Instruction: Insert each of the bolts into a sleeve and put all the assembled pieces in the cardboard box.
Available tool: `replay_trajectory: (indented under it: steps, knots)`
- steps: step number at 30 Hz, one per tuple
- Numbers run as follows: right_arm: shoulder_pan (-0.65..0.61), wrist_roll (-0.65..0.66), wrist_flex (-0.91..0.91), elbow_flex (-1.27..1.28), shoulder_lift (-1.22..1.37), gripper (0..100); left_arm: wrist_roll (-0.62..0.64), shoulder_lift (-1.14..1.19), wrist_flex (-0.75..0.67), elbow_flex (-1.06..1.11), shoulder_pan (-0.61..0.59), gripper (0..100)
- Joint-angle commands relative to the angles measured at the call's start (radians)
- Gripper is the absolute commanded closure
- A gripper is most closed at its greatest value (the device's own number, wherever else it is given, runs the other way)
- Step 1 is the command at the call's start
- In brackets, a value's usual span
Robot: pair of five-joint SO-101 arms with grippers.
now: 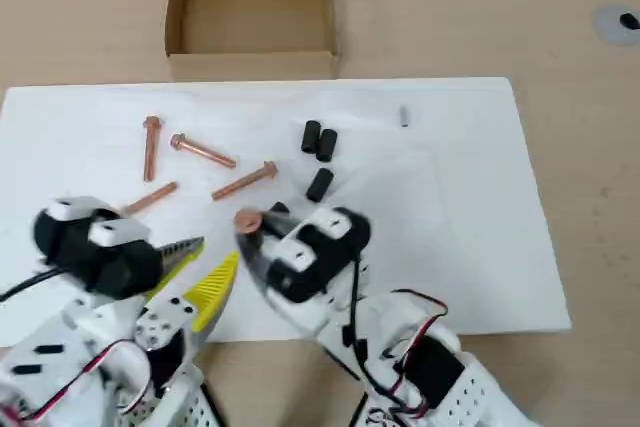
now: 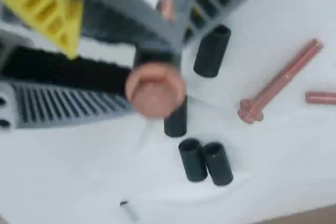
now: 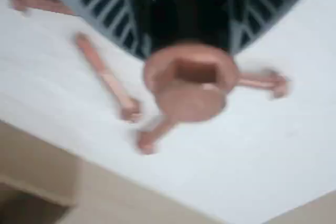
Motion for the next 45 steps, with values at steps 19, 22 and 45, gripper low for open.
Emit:
replay_trajectory:
  steps: [19,22,45]
  knots:
    - [0.432,0.063,-0.427,-1.115,1.445,98.9,-0.184,0.493,0.023,-0.204,-0.684,87]
    - [0.470,0.063,-0.453,-1.299,1.670,98.9,-0.184,0.484,-0.044,-0.127,-0.752,87]
    - [0.530,0.068,-0.117,-2.847,3.031,83.3,-0.183,0.486,-0.249,0.161,-0.779,86]
